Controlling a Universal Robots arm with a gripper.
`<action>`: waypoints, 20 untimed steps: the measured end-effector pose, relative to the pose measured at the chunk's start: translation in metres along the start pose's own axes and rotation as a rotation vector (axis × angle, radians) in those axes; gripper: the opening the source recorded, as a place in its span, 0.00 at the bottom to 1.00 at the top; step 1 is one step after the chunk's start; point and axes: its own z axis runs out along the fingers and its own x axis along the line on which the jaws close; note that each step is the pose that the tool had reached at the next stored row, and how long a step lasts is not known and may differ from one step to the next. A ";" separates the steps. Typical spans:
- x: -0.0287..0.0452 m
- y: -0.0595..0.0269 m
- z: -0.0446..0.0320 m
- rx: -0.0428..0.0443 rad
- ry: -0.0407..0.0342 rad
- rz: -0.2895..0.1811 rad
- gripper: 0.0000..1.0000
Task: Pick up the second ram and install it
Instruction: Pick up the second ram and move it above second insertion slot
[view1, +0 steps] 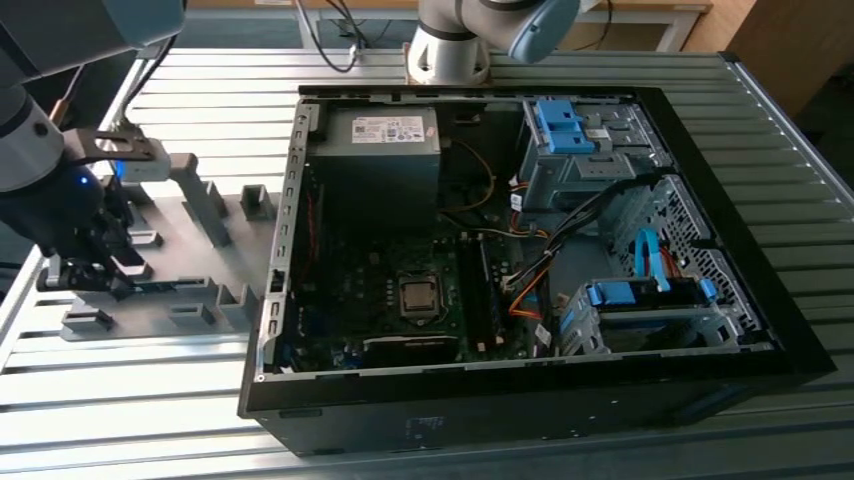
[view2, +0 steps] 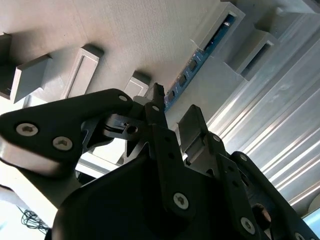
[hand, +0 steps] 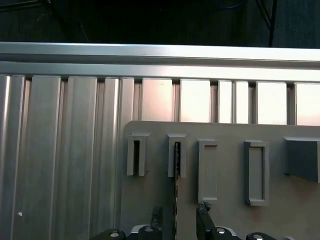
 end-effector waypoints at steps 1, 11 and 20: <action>0.0002 0.0000 0.0012 0.0000 0.0001 0.000 0.40; 0.0015 -0.0002 0.0095 0.0033 0.0075 0.000 0.31; 0.0029 -0.0002 0.0147 0.0038 0.0082 0.000 0.31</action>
